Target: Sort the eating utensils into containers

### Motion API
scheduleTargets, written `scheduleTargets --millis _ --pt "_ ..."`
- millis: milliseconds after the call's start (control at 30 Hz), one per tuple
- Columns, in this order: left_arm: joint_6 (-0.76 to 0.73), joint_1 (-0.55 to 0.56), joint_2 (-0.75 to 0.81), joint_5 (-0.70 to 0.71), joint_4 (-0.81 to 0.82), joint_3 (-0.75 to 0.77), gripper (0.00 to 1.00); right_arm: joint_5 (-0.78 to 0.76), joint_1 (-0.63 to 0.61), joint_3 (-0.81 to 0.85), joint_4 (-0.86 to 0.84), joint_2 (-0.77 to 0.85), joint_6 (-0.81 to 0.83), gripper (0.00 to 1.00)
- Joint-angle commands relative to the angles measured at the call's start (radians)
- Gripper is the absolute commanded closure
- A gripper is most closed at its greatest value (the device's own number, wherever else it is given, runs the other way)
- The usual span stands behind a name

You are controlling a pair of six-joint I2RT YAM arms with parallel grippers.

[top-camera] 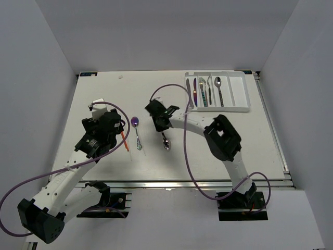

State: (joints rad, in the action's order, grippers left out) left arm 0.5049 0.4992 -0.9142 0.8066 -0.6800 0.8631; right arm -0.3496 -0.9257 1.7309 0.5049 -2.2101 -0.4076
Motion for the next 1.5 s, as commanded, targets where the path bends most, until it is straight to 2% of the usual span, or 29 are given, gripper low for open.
scheduleTargets --millis 0,33,100,133,200,233,300,333,433,567,733,833,1000,1033,1067,1133,1167,1233,1267,1433,1467 --pt "-0.005 -0.005 0.011 -0.007 0.005 0.005 0.02 0.033 0.114 -0.071 -0.063 0.208 0.056 0.95" --pt "-0.005 -0.005 0.011 -0.009 0.007 0.004 0.02 0.044 0.179 -0.092 -0.078 0.274 0.073 0.95" --pt "-0.005 -0.005 0.011 -0.010 0.007 0.005 0.02 0.061 0.256 -0.125 -0.095 0.317 0.139 0.95" --pt "-0.006 -0.005 0.012 -0.010 0.008 0.004 0.02 0.063 0.337 -0.119 -0.089 0.334 0.162 0.95" --pt "-0.006 -0.005 0.014 -0.015 0.008 0.007 0.02 0.089 0.422 -0.087 -0.097 0.331 0.229 0.96" --pt "-0.006 -0.005 0.015 -0.017 0.010 0.004 0.02 0.096 0.503 -0.058 -0.091 0.295 0.286 0.96" --pt "-0.009 -0.005 0.017 -0.020 0.011 0.004 0.02 0.129 0.580 0.027 -0.044 0.232 0.331 0.99" --pt "-0.009 -0.005 0.017 -0.021 0.011 0.004 0.02 0.132 0.646 0.155 -0.011 0.148 0.358 1.00" --pt "-0.011 -0.005 0.012 -0.026 0.017 0.002 0.02 0.143 0.732 0.406 0.069 -0.009 0.401 1.00" --pt "-0.017 -0.005 -0.011 -0.038 0.020 0.001 0.02 0.136 0.778 0.527 0.034 -0.108 0.501 1.00" --pt "-0.019 -0.005 -0.041 -0.040 0.020 0.004 0.02 0.124 0.794 0.496 -0.094 -0.157 0.530 1.00" --pt "-0.019 -0.005 -0.060 -0.037 0.020 0.005 0.02 0.116 0.794 0.525 -0.082 -0.204 0.536 1.00" --pt "-0.019 -0.007 -0.080 -0.034 0.019 0.007 0.02 0.113 0.800 0.480 -0.115 -0.206 0.529 1.00" --pt "-0.019 -0.008 -0.084 -0.034 0.019 0.007 0.02 0.113 0.801 0.481 -0.114 -0.204 0.526 0.97" --pt "-0.019 -0.008 -0.084 -0.035 0.019 0.007 0.02 0.115 0.803 0.478 -0.112 -0.203 0.524 0.84" --pt "-0.019 -0.008 -0.086 -0.035 0.017 0.007 0.02 0.103 0.806 0.470 -0.106 -0.192 0.515 0.69" --pt "-0.019 -0.008 -0.086 -0.035 0.017 0.007 0.02 0.095 0.804 0.469 -0.106 -0.188 0.510 0.49" --pt "-0.019 -0.010 -0.084 -0.035 0.019 0.007 0.02 0.090 0.806 0.461 -0.092 -0.166 0.509 0.29" --pt "-0.019 -0.010 -0.083 -0.035 0.019 0.007 0.02 0.080 0.804 0.463 -0.086 -0.157 0.497 0.11" --pt "0.000 -0.011 -0.097 -0.041 0.004 0.019 0.02 0.072 0.788 0.424 -0.025 -0.015 0.415 0.11" --pt "0.026 -0.011 -0.103 -0.064 0.005 0.028 0.02 0.089 0.782 0.374 -0.005 0.021 0.385 0.11"
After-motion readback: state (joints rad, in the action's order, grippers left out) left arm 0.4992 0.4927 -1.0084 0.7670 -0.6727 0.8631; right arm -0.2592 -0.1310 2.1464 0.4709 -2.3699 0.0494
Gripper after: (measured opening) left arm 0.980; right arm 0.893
